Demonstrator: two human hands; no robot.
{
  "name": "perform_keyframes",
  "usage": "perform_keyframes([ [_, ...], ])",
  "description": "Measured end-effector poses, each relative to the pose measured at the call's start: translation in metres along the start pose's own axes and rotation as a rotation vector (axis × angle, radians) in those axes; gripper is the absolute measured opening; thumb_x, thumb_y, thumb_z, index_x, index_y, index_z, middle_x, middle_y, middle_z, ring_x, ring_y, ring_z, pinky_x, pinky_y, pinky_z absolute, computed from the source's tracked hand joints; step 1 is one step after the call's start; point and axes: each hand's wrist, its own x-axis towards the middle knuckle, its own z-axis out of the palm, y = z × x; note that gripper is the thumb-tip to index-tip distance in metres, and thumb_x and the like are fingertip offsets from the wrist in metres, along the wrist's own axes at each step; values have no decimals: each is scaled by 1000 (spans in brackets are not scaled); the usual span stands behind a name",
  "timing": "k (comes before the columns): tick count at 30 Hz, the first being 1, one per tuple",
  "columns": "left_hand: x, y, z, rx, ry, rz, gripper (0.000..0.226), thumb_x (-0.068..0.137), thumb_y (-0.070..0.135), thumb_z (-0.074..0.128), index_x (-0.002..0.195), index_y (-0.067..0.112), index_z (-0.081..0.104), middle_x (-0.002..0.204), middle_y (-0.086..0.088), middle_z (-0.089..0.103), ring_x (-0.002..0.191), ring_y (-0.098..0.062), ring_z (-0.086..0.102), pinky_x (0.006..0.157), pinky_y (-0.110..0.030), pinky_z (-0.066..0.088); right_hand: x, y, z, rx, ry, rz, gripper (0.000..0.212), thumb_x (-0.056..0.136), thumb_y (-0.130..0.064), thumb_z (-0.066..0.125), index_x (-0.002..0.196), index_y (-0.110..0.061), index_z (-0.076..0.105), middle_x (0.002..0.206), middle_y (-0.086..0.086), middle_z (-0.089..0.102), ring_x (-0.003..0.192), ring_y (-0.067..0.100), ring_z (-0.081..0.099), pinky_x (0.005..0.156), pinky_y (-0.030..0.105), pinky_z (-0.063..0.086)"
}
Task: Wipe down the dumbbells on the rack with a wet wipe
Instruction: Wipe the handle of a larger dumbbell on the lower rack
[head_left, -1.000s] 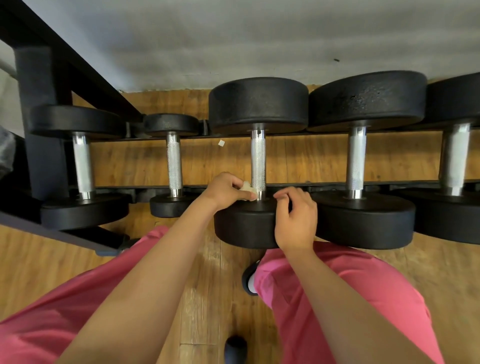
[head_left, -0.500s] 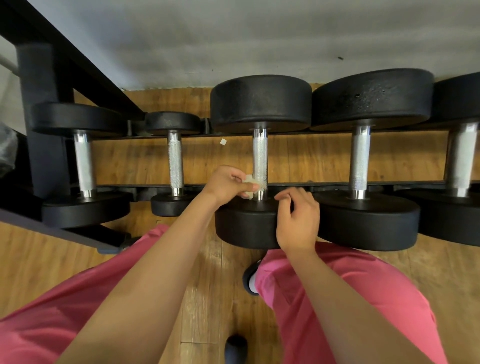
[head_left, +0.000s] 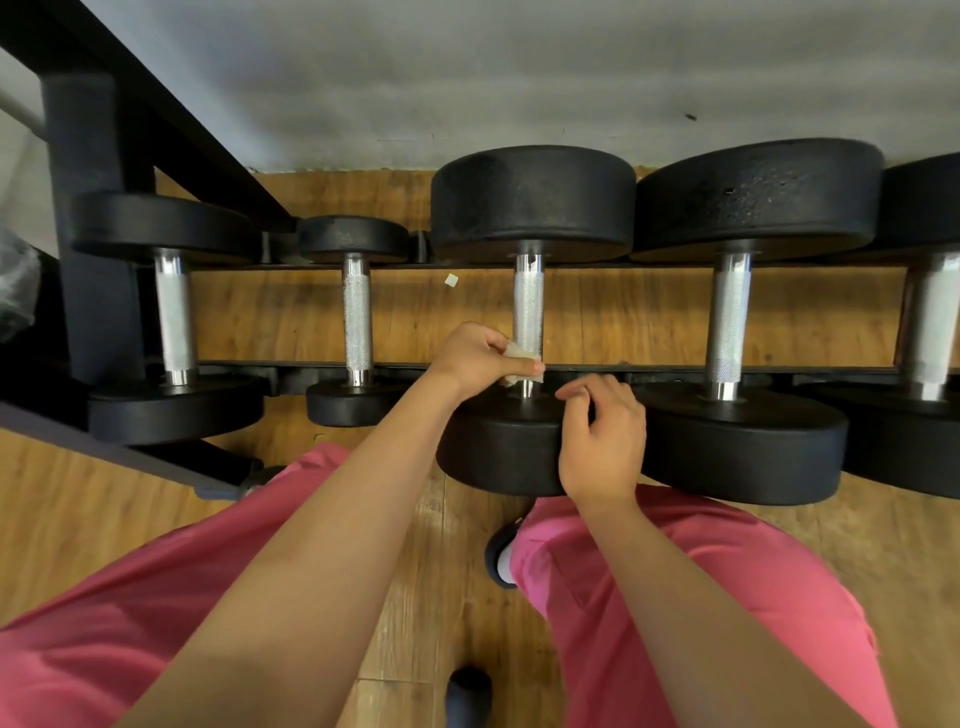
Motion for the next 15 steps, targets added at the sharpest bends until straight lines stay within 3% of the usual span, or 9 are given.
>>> perform_keyframes([
  [2, -1, -3, -1, -41, 27, 5, 35, 73, 26, 84, 97, 4, 72, 91, -5, 71, 83, -12, 68, 66, -14, 53, 0, 0, 0, -1, 0, -1, 41, 87, -32, 30, 77, -15, 65, 80, -3, 62, 81, 16, 54, 79, 27, 32],
  [7, -3, -6, -2, -113, 63, -18, 32, 75, 21, 82, 97, 1, 69, 96, -10, 71, 89, -17, 70, 87, -30, 56, 0, -1, 0, 0, -8, 9, 42, 86, -33, 29, 78, -14, 66, 81, -2, 63, 82, 15, 54, 80, 26, 32],
  [10, -2, 3, 0, -54, -5, -21, 29, 74, 26, 83, 94, 9, 70, 97, -5, 72, 87, -13, 69, 82, -27, 58, -1, -1, 0, -4, -7, 9, 42, 86, -33, 29, 78, -15, 65, 80, -3, 62, 82, 15, 54, 80, 26, 32],
  [12, -1, 3, -1, -26, 16, -17, 24, 74, 27, 83, 85, 10, 70, 92, -3, 71, 80, -9, 69, 79, -24, 57, 0, -1, 0, 6, -5, 14, 41, 86, -32, 29, 77, -15, 65, 79, -3, 62, 81, 15, 53, 81, 30, 36],
  [15, -3, -6, -4, -102, 79, -21, 33, 77, 20, 81, 66, 11, 52, 87, -5, 65, 69, -4, 71, 90, -26, 51, 0, -1, 0, 24, 4, 9, 40, 86, -31, 31, 76, -15, 66, 78, -3, 61, 79, 15, 53, 81, 34, 39],
])
